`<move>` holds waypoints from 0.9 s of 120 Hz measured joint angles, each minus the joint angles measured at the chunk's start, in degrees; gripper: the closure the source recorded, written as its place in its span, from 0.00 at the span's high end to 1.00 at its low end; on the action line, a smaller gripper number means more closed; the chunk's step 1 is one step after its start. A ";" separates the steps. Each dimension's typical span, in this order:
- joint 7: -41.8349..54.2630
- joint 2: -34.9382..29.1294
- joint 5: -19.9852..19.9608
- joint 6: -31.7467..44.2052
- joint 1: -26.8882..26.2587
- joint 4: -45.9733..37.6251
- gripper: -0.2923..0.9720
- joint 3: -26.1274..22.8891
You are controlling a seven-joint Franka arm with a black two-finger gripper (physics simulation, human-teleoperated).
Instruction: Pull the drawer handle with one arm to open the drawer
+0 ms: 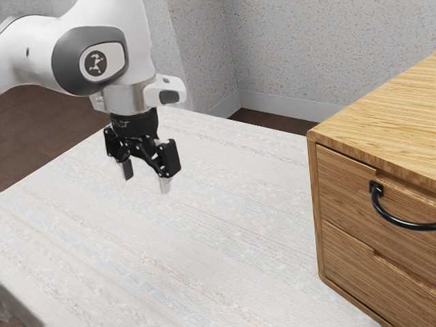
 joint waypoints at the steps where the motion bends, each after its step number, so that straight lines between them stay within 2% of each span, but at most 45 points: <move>1: 0.02 0.00 0.01 0.33 0.07 -0.01 0.77 0.00; 24: 0.50 -0.08 -0.44 5.13 1.30 0.00 0.77 0.38; 34: -1.43 -2.90 -2.26 4.92 0.15 4.38 0.77 2.37; 51: -17.39 -6.15 -3.64 5.32 4.51 7.92 0.77 0.37; 69: -33.80 -5.94 -3.63 8.33 3.38 7.55 0.77 -1.71; 90: -48.22 -5.84 -4.50 11.30 1.65 7.19 0.77 -2.20; 97: -52.17 -9.29 -4.48 14.34 0.75 0.74 0.77 -3.48; 108: -57.78 -21.62 -5.03 23.15 0.65 -16.74 0.77 -12.29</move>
